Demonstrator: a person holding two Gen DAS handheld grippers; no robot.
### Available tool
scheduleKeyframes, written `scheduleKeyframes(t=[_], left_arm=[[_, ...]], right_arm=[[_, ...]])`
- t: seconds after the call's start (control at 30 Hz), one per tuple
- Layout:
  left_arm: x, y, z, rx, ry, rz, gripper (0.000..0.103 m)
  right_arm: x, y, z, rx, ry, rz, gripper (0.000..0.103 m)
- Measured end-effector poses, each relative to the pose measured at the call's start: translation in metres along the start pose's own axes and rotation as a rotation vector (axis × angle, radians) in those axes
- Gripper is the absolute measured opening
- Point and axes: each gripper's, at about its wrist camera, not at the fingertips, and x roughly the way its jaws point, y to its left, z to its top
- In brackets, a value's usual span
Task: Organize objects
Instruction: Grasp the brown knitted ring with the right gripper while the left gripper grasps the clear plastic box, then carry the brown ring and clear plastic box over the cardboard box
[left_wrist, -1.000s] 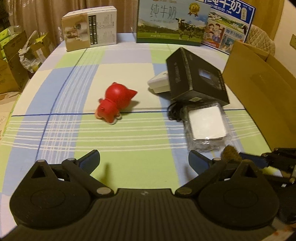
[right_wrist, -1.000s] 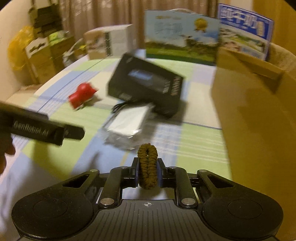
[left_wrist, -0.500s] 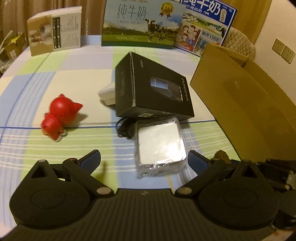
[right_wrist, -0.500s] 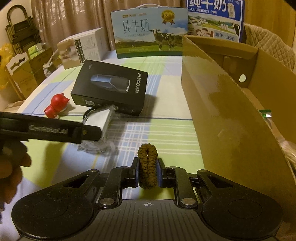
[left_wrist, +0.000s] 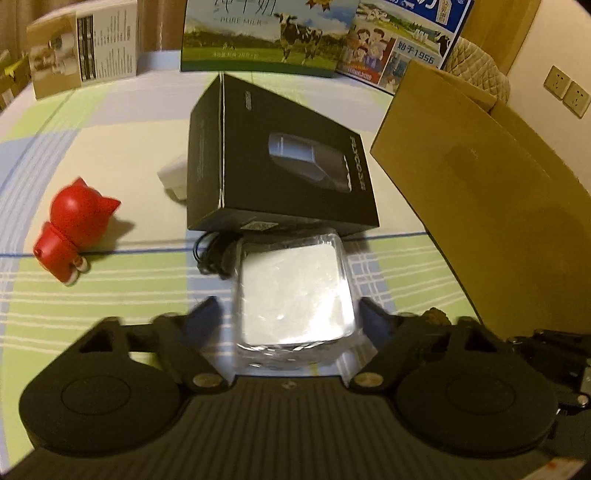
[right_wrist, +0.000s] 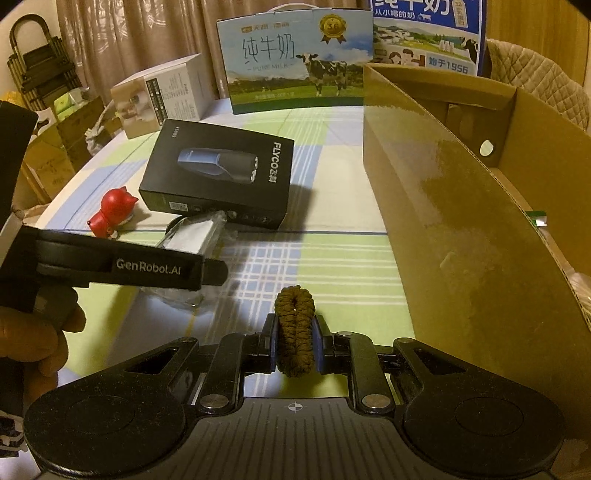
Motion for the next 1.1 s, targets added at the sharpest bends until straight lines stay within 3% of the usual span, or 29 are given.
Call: scheduleKeyframes(t=[0.13, 0.43, 1.1], left_arm=[[-0.006, 0.002, -0.001, 0.004, 0.002, 0.017, 0.058], [-0.042, 0.004, -0.031, -0.031, 0.031, 0.059, 0.057], [-0.140, -0.030, -0.103, -0.105, -0.037, 0.083, 0.057]], right_arm=[[-0.004, 0.001, 0.000, 0.001, -0.009, 0.008, 0.015], [-0.030, 0.002, -0.008, 0.006, -0.045, 0.005, 0.015], [-0.109, 0.014, -0.062, 0.051, -0.084, 0.034, 0.015]])
